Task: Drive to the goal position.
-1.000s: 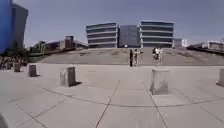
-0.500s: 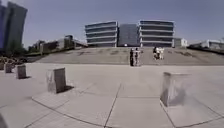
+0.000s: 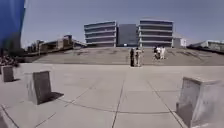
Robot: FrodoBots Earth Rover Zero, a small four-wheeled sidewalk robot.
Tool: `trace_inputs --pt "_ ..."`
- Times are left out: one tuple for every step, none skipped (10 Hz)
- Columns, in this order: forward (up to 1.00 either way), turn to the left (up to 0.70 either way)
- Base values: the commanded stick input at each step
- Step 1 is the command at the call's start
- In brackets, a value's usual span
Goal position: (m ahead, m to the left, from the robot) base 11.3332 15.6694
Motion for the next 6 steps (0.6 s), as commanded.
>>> trace_inputs --pt "1.00 0.15" --pt "1.00 0.40" --pt "1.00 0.40" --pt "1.00 0.18" --pt "1.00 0.00" --pt "1.00 0.00"
